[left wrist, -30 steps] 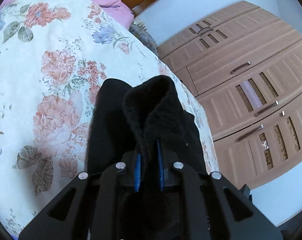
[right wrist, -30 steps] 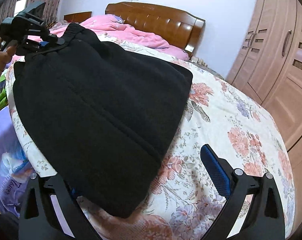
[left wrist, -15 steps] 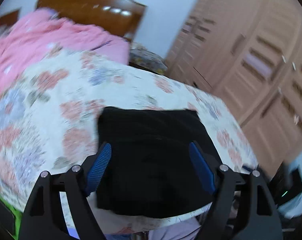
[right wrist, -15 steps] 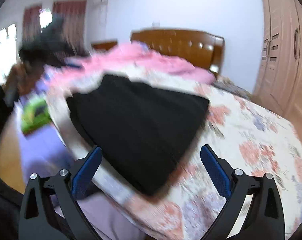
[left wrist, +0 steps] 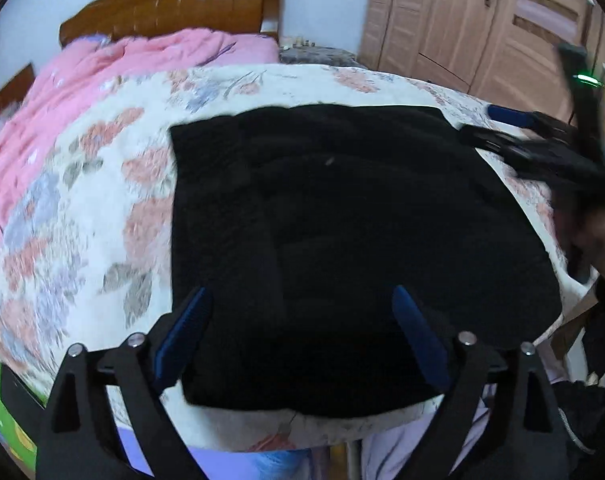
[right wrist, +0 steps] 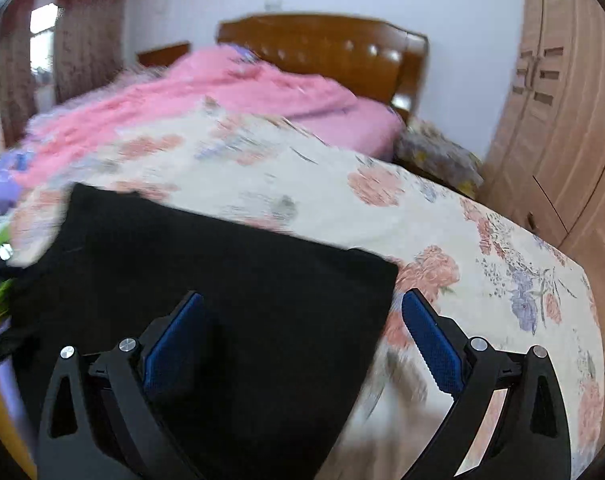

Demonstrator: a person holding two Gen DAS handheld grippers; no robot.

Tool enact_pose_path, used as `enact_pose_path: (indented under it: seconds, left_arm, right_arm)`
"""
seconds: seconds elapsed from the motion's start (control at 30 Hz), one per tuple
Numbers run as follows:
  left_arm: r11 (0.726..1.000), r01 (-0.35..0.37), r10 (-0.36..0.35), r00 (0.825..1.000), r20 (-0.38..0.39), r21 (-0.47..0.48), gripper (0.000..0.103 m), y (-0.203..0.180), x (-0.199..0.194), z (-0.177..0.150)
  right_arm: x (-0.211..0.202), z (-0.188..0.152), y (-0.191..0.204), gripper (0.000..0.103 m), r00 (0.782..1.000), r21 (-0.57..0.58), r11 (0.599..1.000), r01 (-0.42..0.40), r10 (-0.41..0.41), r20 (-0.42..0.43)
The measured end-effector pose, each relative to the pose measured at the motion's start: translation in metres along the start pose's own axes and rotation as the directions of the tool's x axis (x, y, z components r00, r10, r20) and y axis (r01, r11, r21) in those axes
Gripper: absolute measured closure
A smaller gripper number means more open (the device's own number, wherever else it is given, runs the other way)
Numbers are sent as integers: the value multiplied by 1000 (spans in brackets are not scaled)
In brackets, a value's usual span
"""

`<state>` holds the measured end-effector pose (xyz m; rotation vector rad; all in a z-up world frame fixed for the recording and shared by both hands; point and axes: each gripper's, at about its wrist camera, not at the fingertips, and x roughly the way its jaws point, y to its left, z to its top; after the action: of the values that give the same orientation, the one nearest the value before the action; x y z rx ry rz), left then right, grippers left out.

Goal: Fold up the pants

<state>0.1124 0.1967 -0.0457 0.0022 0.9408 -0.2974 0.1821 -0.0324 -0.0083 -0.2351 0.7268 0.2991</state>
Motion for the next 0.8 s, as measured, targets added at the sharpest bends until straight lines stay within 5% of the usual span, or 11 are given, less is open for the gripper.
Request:
enact_pose_path:
  seconds: [0.07, 0.17, 0.43, 0.57, 0.67, 0.8]
  left_arm:
    - [999, 35, -34, 999, 18, -14, 8, 8, -1, -4]
    - [1000, 23, -23, 999, 25, 0, 8, 6, -2, -6]
    - [1000, 28, -29, 999, 22, 5, 7, 5, -3, -8]
    - [999, 20, -22, 999, 40, 31, 7, 2, -8, -13]
    - [1000, 19, -20, 999, 50, 20, 7, 2, -9, -13]
    - [1000, 8, -8, 998, 66, 3, 6, 0, -9, -14]
  right_arm:
    - [43, 2, -12, 8, 992, -7, 999, 52, -52, -111]
    - [75, -3, -44, 5, 984, 138, 990, -37, 60, -166]
    - [87, -6, -59, 5, 972, 280, 956, -88, 144, -188]
    - [41, 20, -31, 6, 992, 195, 980, 25, 1, -128]
    - [11, 44, 11, 6, 987, 108, 983, -147, 153, -44]
    - [30, 59, 75, 6, 937, -17, 949, -315, 308, -166]
